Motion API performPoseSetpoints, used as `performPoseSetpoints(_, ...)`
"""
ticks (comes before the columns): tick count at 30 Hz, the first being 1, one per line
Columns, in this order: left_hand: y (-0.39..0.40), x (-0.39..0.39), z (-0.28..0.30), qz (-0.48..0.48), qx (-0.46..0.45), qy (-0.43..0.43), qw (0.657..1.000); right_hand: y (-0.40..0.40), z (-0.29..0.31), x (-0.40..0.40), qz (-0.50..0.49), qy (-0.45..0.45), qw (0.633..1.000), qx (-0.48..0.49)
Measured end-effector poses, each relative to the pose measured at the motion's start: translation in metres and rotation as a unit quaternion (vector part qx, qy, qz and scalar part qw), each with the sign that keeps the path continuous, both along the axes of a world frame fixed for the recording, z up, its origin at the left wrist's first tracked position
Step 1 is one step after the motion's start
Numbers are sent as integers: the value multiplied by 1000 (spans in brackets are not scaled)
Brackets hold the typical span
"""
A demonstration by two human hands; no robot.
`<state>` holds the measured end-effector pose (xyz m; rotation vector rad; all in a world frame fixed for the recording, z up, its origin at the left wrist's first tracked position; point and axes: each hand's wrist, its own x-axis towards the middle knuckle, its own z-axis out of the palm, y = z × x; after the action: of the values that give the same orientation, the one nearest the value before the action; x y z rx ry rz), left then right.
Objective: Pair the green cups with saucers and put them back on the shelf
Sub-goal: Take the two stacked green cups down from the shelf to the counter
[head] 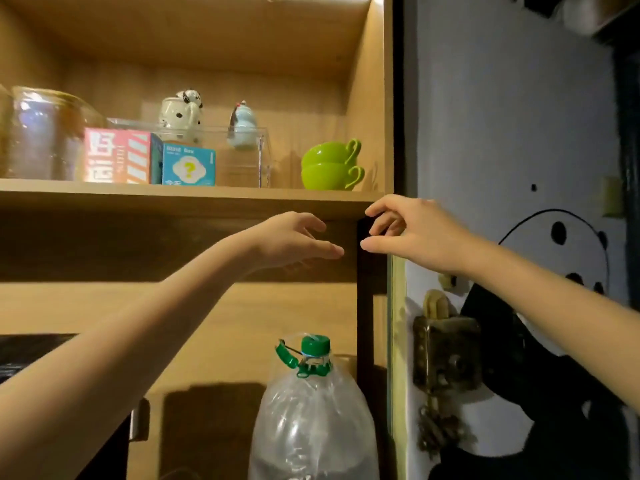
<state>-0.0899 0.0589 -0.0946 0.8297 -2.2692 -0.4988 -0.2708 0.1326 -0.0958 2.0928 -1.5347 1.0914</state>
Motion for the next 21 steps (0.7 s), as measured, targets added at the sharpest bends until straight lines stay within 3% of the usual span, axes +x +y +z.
performPoseSetpoints(7,-20,-2,62,40,-106,97,989,-26,58,-20,-14,-19,998,-62)
performPoseSetpoints(14,-69,-15,85,65,-168,162,970,-74,76,-46,-5,-66,996,-63)
performPoseSetpoints(21,-112,-42,88,149,-290,136,936,-115,87,-54,8,-96,994,-58)
